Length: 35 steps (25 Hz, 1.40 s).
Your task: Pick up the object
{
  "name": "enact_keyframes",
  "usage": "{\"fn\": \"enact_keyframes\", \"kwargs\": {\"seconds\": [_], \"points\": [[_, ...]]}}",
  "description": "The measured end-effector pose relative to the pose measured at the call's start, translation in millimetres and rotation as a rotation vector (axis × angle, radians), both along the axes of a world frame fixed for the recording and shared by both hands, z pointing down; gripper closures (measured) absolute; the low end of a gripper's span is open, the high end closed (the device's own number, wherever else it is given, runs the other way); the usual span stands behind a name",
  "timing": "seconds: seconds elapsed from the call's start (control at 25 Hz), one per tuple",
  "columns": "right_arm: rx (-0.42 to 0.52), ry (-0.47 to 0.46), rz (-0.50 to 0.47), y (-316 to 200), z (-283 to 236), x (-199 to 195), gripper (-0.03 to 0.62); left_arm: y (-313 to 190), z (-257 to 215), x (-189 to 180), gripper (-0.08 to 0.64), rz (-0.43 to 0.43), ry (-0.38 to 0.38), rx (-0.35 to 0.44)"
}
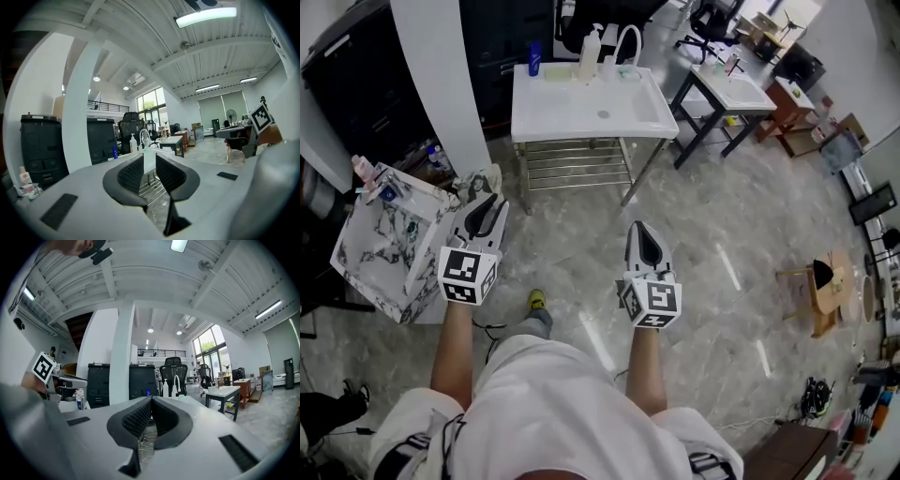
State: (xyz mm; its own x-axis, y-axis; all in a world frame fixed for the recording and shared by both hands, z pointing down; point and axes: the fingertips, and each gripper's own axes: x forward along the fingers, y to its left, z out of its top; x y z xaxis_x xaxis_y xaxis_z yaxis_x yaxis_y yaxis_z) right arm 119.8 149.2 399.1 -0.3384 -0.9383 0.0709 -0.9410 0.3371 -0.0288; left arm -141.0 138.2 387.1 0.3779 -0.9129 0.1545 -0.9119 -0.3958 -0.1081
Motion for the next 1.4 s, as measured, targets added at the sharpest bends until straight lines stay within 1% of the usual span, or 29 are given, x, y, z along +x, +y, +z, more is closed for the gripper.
{"fn": "enact_keyframes", "kwargs": {"seconds": [0.24,0.36,0.52,0.68,0.88,1.04,1.28,1.4], "points": [[-0.007,0.006,0.018,-98,-5,-31,0.586,-100,-3,-31,0.486,0.014,0.010,-0.007],[-0.007,0.002,0.025,-136,-7,-42,0.586,-141,-1,-41,0.486,0.021,0.019,-0.012],[-0.011,0.003,0.038,-174,-5,-50,0.586,-179,4,-49,0.486,0.032,0.025,-0.020],[-0.019,-0.002,0.054,-201,1,-48,0.586,-209,9,-53,0.486,0.034,0.035,-0.026],[-0.018,-0.030,0.068,-235,7,-38,0.586,-245,17,-45,0.487,0.041,0.028,-0.029],[-0.024,-0.042,0.060,-279,19,-26,0.586,-285,28,-34,0.486,0.034,0.022,-0.045],[-0.032,-0.042,0.026,-380,31,-8,0.586,-375,43,-12,0.486,0.020,0.004,-0.063],[-0.046,-0.042,0.018,-432,37,9,0.586,-424,51,4,0.486,0.007,-0.002,-0.085]]}}
